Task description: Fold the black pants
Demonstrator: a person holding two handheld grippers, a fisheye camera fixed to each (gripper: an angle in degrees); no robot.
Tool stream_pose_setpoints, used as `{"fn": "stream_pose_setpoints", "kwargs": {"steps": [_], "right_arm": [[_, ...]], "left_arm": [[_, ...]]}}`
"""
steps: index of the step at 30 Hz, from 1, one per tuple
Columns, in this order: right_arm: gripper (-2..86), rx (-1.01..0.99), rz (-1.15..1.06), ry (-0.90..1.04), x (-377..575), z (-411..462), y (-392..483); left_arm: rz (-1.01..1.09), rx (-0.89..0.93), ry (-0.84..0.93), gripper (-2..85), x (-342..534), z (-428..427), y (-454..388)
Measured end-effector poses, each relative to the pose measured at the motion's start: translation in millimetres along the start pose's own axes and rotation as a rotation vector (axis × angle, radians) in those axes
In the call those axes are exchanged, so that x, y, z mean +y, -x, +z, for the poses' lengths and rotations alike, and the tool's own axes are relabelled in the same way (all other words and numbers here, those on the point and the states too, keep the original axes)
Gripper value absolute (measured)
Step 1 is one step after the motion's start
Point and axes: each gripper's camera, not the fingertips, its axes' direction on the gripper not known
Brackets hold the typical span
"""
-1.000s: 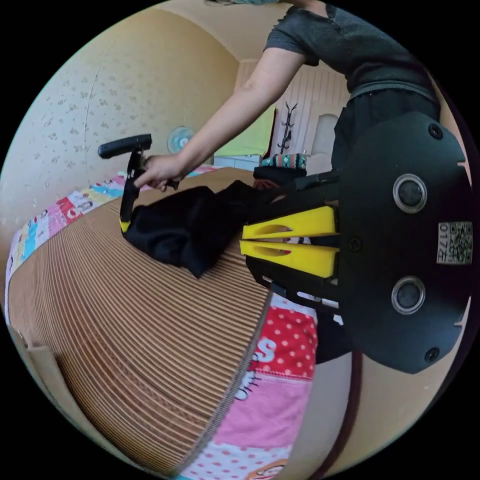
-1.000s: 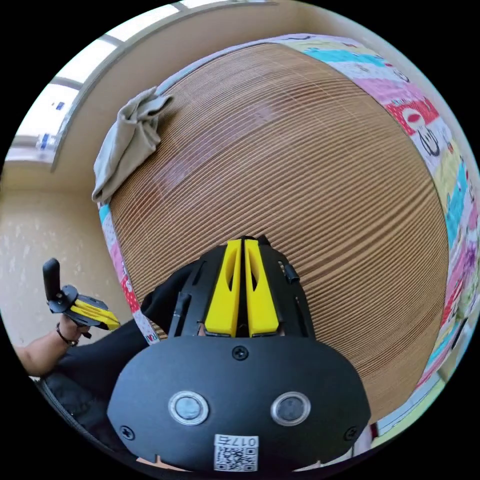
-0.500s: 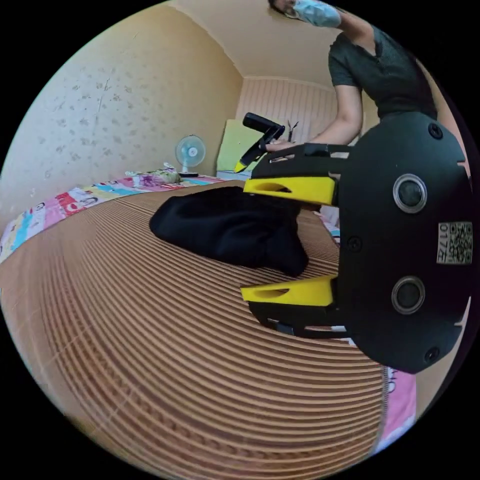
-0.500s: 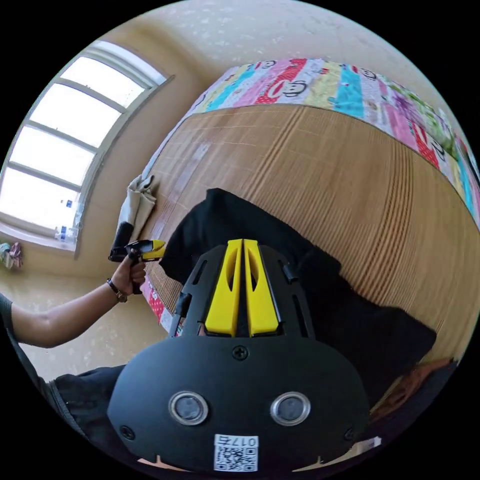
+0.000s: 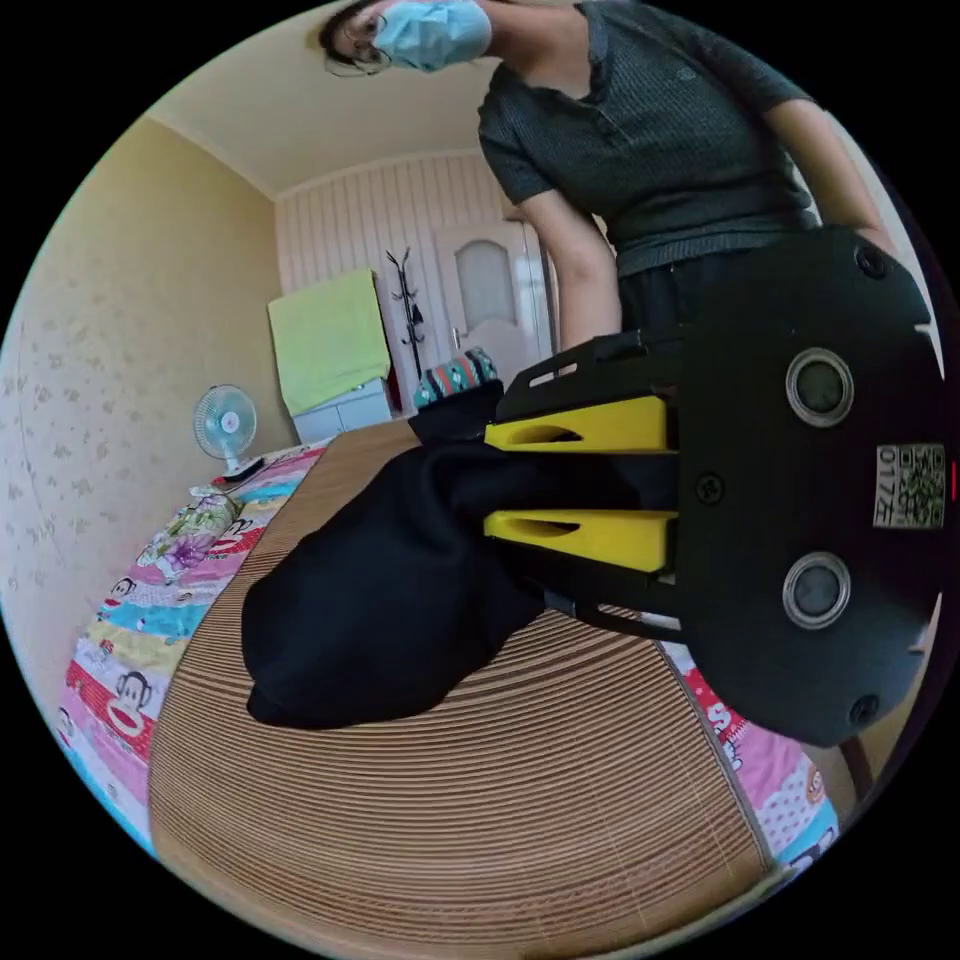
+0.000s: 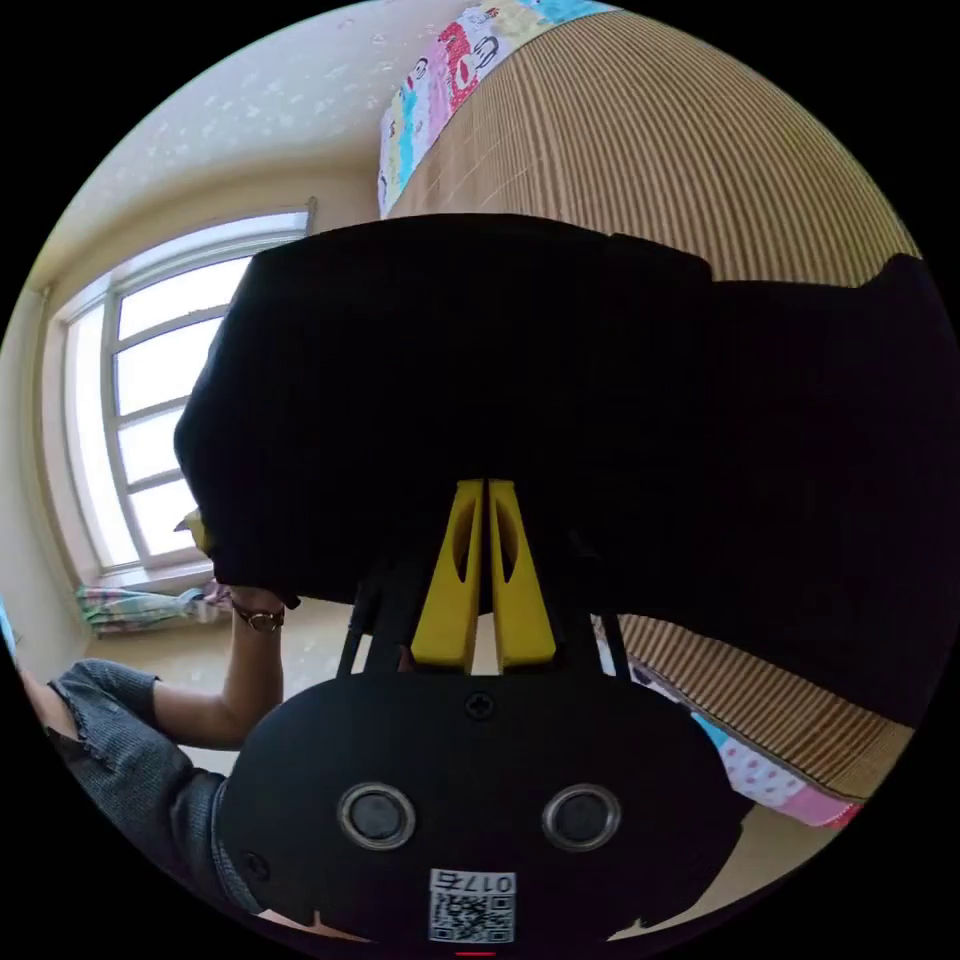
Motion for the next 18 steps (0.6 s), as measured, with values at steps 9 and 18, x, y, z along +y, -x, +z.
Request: {"fn": "stream_pose_setpoints", "kwargs": {"steps": [9, 18], "right_arm": [[0.4, -0.191, -0.012, -0.026, 36.1, -118.5, -3.3], [1.4, -0.012, 0.439, -0.229, 208.6, -359.1, -151.7]], "left_arm": [[0.240, -0.420, 0.263, 12.1, -42.2, 184.8, -158.4], [0.041, -0.282, 0.277, 15.4, -32.6, 249.1, -111.8]]}}
